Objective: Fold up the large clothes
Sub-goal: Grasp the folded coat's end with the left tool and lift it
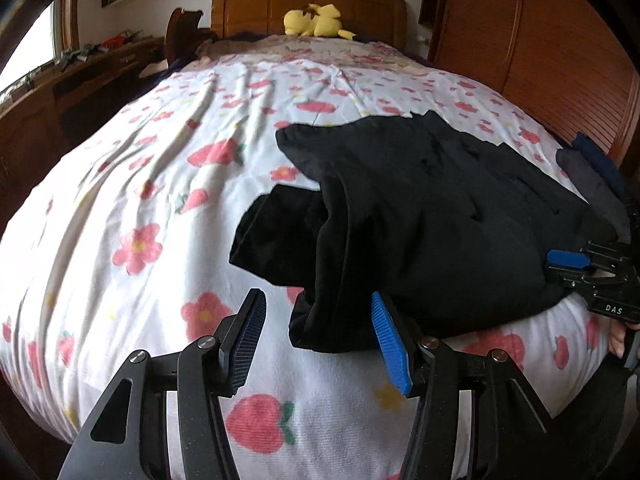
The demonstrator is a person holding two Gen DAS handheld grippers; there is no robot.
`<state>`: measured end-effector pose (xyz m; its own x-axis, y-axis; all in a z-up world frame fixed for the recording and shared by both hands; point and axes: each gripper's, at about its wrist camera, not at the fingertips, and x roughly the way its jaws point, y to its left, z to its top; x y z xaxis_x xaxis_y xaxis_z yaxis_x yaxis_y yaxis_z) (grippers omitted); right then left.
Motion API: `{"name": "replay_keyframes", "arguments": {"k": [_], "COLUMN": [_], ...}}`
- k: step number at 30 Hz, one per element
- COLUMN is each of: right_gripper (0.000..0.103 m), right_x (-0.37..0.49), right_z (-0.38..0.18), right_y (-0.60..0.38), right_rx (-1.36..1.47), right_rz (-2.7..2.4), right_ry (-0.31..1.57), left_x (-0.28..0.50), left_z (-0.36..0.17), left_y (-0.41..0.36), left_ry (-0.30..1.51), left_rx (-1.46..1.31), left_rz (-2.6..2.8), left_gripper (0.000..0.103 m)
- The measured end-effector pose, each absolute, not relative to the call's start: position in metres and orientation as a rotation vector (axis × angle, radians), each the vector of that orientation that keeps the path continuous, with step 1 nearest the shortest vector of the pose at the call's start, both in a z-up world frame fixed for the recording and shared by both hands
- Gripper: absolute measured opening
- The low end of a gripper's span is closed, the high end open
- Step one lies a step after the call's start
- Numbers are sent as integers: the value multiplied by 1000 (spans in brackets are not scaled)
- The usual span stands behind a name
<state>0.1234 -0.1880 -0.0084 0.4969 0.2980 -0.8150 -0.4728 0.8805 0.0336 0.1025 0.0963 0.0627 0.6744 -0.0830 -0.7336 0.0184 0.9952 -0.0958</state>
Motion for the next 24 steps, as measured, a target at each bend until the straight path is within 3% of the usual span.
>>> {"name": "replay_keyframes", "arguments": {"k": [7, 12, 14, 24], "right_gripper": [31, 31, 31, 32], "right_x": [123, 123, 123, 117], "right_z": [-9, -9, -10, 6], "right_y": [-188, -190, -190, -209], "right_rx": [-199, -193, -191, -109], "right_rz": [469, 472, 472, 456], "right_ry": [939, 936, 934, 923], "left_x": [112, 116, 117, 132], "left_z": [46, 48, 54, 164], "left_y": [102, 98, 95, 25], "left_ry": [864, 870, 860, 627], "left_rx": [-138, -115, -120, -21], "left_rz": [-85, -127, -121, -246], "left_gripper": [56, 29, 8, 5]}}
